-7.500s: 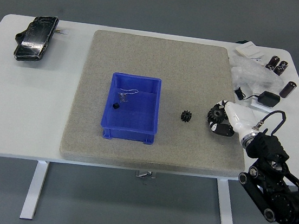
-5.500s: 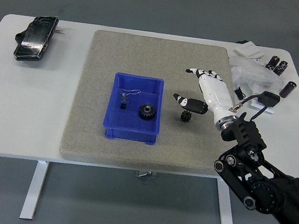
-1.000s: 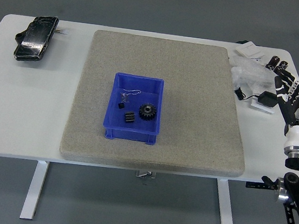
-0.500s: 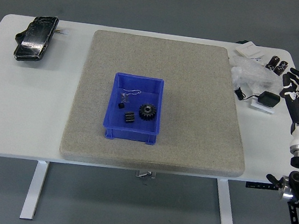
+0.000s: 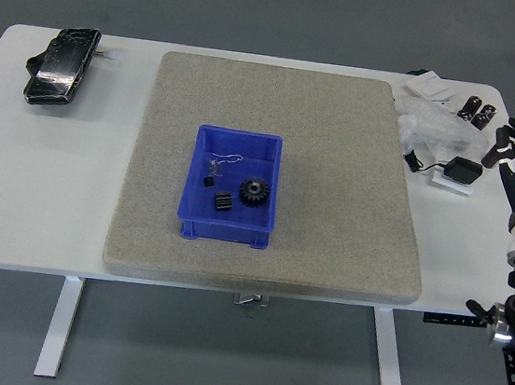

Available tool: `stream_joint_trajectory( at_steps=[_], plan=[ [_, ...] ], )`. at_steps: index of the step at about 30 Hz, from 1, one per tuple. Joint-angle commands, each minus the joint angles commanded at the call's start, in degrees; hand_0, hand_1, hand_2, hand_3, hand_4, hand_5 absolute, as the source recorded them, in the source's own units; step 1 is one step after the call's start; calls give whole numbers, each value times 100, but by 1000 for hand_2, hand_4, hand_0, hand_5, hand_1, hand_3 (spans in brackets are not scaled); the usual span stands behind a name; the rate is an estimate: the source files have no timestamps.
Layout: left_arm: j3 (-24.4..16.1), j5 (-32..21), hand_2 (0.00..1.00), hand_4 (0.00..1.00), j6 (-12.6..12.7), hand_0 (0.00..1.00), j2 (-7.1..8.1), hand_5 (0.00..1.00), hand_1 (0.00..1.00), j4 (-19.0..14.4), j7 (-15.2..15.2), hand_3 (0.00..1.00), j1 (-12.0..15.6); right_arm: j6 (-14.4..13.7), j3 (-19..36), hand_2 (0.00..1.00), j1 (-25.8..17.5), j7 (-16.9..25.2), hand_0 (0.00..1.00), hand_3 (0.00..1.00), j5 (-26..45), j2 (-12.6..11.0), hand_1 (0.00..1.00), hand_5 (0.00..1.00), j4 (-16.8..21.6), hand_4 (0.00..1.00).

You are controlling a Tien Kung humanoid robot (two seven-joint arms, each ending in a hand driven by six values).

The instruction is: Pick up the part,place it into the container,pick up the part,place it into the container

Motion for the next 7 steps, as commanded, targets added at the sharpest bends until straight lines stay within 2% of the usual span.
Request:
stream_joint_trajectory(
  at_steps=[7],
  plan=[
    [-13,20,574,688,-5,646,6,242,577,0,5,611,-2,13,23,783,5,-6,853,771,-33,23,774,741,10,923]
  ],
)
